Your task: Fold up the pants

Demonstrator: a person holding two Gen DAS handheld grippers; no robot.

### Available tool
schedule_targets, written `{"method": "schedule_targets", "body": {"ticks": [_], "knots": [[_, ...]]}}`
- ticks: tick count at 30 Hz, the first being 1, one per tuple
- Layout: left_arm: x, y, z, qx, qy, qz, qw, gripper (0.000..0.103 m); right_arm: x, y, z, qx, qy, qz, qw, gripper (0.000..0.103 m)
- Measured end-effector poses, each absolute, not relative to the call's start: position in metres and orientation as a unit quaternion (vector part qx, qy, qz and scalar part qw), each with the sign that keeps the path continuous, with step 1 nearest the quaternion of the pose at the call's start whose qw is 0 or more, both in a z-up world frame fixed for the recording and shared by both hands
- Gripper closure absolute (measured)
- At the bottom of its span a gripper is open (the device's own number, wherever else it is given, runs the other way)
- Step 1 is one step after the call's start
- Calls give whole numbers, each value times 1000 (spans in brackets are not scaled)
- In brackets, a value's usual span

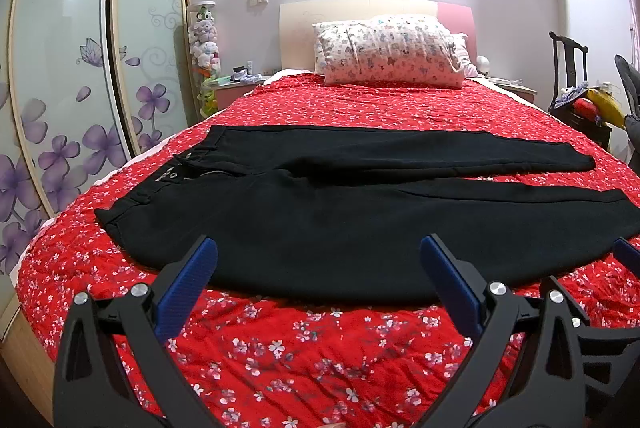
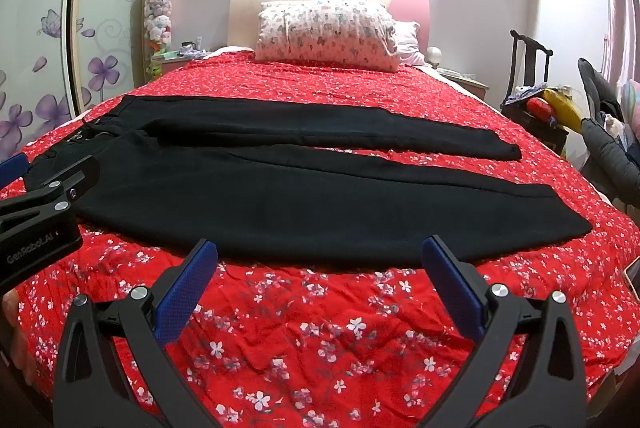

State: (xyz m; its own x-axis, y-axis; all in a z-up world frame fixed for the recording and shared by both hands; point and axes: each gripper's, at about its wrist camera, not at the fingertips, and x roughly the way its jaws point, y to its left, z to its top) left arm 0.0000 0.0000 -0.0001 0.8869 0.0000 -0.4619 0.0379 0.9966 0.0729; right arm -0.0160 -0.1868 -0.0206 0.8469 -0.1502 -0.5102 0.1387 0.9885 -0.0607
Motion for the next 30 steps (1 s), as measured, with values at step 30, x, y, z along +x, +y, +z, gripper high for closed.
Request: {"method": "schedule_targets", "body": {"ticks": [30], "knots": [[0,0,0,40,238,-10,970,2,-15,-193,-26,-8,269,-75,960,1]]}}
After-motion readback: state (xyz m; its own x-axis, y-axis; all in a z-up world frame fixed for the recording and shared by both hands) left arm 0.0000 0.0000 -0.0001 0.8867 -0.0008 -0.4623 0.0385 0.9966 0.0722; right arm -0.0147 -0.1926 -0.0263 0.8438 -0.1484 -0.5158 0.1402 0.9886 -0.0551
